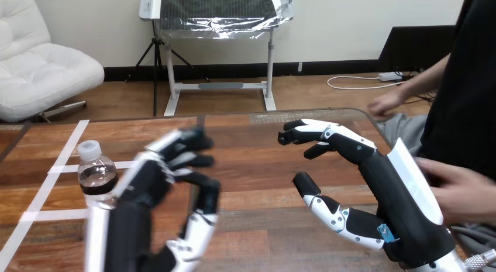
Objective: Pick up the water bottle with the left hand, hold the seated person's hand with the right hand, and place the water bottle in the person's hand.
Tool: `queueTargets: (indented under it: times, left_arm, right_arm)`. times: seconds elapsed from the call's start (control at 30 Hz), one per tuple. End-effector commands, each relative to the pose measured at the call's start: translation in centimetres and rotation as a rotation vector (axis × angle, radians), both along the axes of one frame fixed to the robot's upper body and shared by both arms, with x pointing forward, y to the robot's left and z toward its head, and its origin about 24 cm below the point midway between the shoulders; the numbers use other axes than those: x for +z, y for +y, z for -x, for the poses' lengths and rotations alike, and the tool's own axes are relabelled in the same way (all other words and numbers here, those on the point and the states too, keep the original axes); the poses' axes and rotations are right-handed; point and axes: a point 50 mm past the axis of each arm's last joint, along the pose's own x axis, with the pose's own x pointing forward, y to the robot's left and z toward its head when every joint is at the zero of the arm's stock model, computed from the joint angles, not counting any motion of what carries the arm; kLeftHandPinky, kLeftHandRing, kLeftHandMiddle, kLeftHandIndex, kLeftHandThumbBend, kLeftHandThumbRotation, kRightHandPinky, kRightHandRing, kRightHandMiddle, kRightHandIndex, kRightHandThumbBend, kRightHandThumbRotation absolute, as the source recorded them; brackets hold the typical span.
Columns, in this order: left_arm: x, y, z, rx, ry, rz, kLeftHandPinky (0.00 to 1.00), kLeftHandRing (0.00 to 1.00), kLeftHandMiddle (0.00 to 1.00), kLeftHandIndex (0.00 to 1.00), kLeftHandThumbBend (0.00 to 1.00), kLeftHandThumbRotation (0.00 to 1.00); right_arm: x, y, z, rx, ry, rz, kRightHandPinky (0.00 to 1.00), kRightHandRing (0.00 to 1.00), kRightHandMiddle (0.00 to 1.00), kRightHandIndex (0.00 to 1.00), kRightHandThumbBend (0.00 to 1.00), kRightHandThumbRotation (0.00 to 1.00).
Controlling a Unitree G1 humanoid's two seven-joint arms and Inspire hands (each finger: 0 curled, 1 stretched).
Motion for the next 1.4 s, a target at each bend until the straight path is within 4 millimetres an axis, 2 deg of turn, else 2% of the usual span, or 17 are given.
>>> queueTargets:
  times: [0.0, 0.1, 0.33, 0.63, 1.0, 1.37]
  left_arm:
    - [2.8, 0.7, -0.3, 0.147, -0.168, 0.051, 0.52, 0.64, 0.71, 0.72, 0.43, 0.2]
    - [3.2, 1.1, -0.2, 0.216, -0.183, 0.049, 0.53, 0.65, 0.72, 0.72, 0.5, 0.16]
    - [3.5, 2.3, -0.1, 0.356, -0.224, -0.058, 0.58, 0.68, 0.75, 0.75, 0.57, 0.13]
    - [3.5, 3.3, -0.2, 0.483, -0.209, -0.164, 0.74, 0.8, 0.83, 0.83, 0.6, 0.12]
    - [3.1, 3.8, -0.6, 0.548, -0.153, -0.193, 0.9, 0.94, 0.96, 0.95, 0.66, 0.18]
    - [2.2, 4.6, -1.3, 0.601, -0.098, -0.209, 0.97, 0.97, 1.0, 0.98, 0.71, 0.22]
  right_arm:
    - [1.4, 0.2, -0.6, 0.015, -0.075, -0.011, 0.62, 0.74, 0.8, 0.7, 0.26, 0.0]
    - [1.4, 0.2, -0.7, 0.017, -0.073, -0.012, 0.62, 0.73, 0.8, 0.71, 0.26, 0.0]
    - [1.4, 0.3, -0.7, 0.015, -0.074, -0.009, 0.61, 0.73, 0.8, 0.71, 0.26, 0.0]
    - [1.4, 0.3, -0.9, 0.017, -0.074, -0.012, 0.61, 0.73, 0.8, 0.71, 0.25, 0.0]
    - [1.5, 0.3, -0.9, 0.019, -0.076, -0.007, 0.61, 0.74, 0.8, 0.71, 0.25, 0.0]
    - [1.5, 0.3, -1.1, 0.026, -0.077, -0.012, 0.61, 0.74, 0.8, 0.71, 0.26, 0.0]
